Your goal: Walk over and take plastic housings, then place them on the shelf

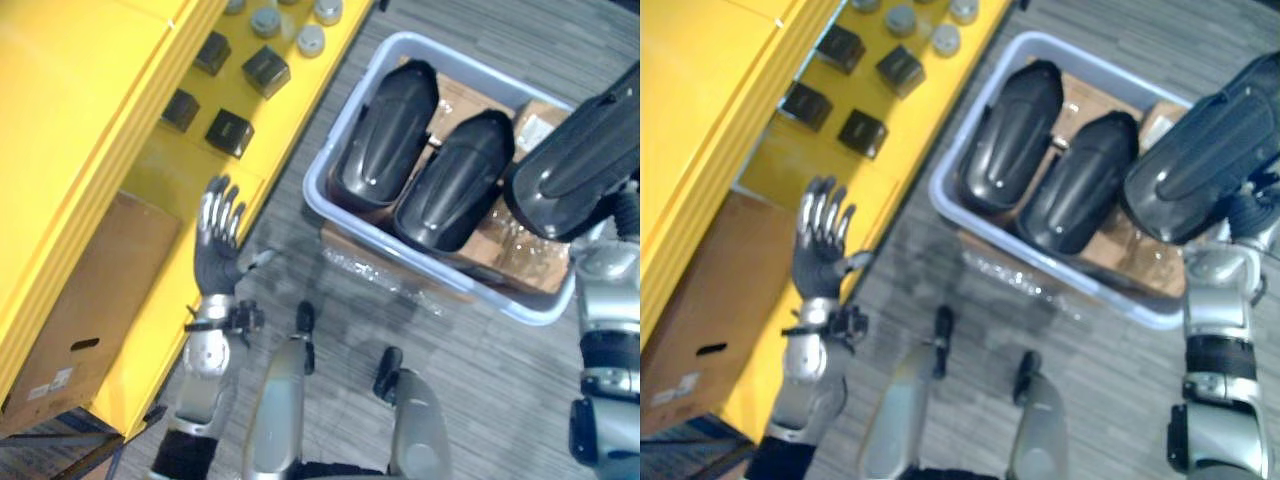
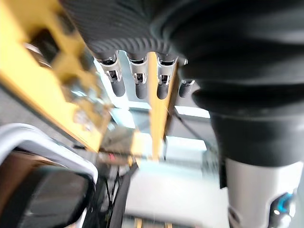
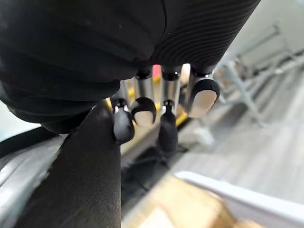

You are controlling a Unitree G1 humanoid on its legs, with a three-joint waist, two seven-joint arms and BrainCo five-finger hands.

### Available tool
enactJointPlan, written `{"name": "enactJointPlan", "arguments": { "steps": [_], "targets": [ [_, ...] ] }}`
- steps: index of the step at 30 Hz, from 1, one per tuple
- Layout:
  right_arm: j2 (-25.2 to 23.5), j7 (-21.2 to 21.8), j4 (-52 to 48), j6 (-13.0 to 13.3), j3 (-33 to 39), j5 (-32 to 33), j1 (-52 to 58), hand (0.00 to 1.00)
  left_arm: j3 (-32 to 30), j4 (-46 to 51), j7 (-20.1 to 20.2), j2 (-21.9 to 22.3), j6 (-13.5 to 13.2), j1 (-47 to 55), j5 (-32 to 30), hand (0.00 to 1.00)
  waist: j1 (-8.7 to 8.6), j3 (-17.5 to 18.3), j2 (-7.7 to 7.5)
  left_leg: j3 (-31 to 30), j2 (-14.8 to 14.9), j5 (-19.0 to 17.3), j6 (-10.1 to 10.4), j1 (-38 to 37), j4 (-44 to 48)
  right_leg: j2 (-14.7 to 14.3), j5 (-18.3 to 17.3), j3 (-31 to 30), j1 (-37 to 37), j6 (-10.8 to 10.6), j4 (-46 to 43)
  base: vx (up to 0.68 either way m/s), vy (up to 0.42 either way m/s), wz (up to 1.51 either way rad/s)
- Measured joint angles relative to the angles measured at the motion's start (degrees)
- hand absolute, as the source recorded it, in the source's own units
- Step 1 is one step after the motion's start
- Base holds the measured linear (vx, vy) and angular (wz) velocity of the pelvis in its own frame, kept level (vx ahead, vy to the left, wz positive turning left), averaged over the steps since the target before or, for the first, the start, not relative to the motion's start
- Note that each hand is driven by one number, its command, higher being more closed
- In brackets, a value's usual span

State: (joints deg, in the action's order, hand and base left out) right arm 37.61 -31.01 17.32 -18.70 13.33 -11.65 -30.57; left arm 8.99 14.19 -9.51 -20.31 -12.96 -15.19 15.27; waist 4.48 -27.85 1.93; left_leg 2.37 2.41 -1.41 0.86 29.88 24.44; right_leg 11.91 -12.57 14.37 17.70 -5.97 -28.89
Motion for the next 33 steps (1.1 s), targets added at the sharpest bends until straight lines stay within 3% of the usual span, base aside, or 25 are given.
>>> {"name": "enactJointPlan", "arguments": {
  "steps": [5, 8, 10, 16, 18, 23, 28, 33],
  "targets": [
    [0.0, 2.6, -6.6, 3.5, -0.1, -5.7, 3.1, 1.0, -0.4, 4.7, 9.9, -4.5, 8.4, -5.3, 4.7, 0.0, -1.03, 1.8, -1.44, 2.0, 1.0, -1.4, 0.2, -2.7, -0.1, -0.4, 0.4, -0.7, -2.5, -0.1, 1.5, 0.0, 0.007, -0.12],
    [0.1, 3.9, -8.9, 6.4, -0.5, -8.6, 3.4, 1.0, 1.3, 4.6, 13.1, -5.5, 12.7, -7.9, 6.9, 0.0, -1.4, 2.3, -2.15, 3.7, 1.8, -1.6, 0.0, -4.9, -0.4, -1.1, 1.2, -2.2, -4.2, -0.2, 3.2, 0.02, 0.011, -0.26],
    [0.4, 4.8, -10.5, 8.0, -1.6, -9.8, 3.4, 1.0, 2.8, 4.2, 14.0, -6.8, 14.7, -9.8, 7.1, 0.0, -2.23, 2.5, -2.46, 4.1, 1.9, -1.6, 0.0, -5.9, -0.8, -1.2, 1.3, -2.5, -5.0, -0.2, 3.7, 0.02, 0.003, -0.19],
    [2.2, 6.6, -10.6, 13.8, -8.3, -14.3, 0.1, 1.0, 6.5, -5.7, 14.5, -6.8, 21.8, -15.8, 15.9, 0.0, -3.22, 5.0, -2.74, 6.3, 2.6, -1.5, 0.0, -8.5, -2.1, -2.0, 2.8, -4.8, -6.5, -0.2, 6.3, 0.01, -0.003, -0.17],
    [3.0, 7.1, -10.6, 15.4, -10.5, -15.5, -1.7, 1.0, 7.5, -9.4, 14.2, -6.7, 22.1, -17.5, 15.9, 0.0, -3.82, 5.0, -2.75, 6.4, 2.6, -1.5, 0.0, -9.0, -2.3, -2.1, 3.2, -5.0, -7.1, -0.3, 7.0, -0.01, 0.018, -0.14],
    [3.3, 7.6, -10.8, 20.1, -16.1, -17.5, -4.9, 1.0, 8.2, -15.8, 14.2, -6.5, 25.7, -21.3, 22.4, 0.0, -3.94, 5.7, -2.83, 7.3, 2.7, -0.4, 0.1, -10.4, -5.2, -2.9, 4.8, -5.8, -7.8, -0.1, 9.8, -0.01, -0.003, -0.09],
    [3.3, 8.7, -9.6, 22.4, -22.4, -18.5, -6.9, 1.0, 10.1, -21.8, 13.9, -6.0, 26.8, -23.7, 27.3, 0.0, -3.92, 5.7, -2.83, 7.4, 2.5, 1.4, 0.1, -11.1, -7.3, -3.1, 5.7, -5.9, -7.9, 0.2, 10.9, 0.0, -0.004, -0.01],
    [2.9, 8.7, -4.5, 22.9, -25.2, -19.7, -8.3, 1.0, 10.2, -27.3, 13.2, -3.9, 26.6, -23.8, 29.3, 0.0, -3.92, 5.7, -2.83, 6.3, 2.0, 3.0, 0.2, -12.8, -9.9, -3.6, 7.0, -5.5, -9.9, 0.5, 13.3, -0.01, 0.002, 0.07]
  ]
}}
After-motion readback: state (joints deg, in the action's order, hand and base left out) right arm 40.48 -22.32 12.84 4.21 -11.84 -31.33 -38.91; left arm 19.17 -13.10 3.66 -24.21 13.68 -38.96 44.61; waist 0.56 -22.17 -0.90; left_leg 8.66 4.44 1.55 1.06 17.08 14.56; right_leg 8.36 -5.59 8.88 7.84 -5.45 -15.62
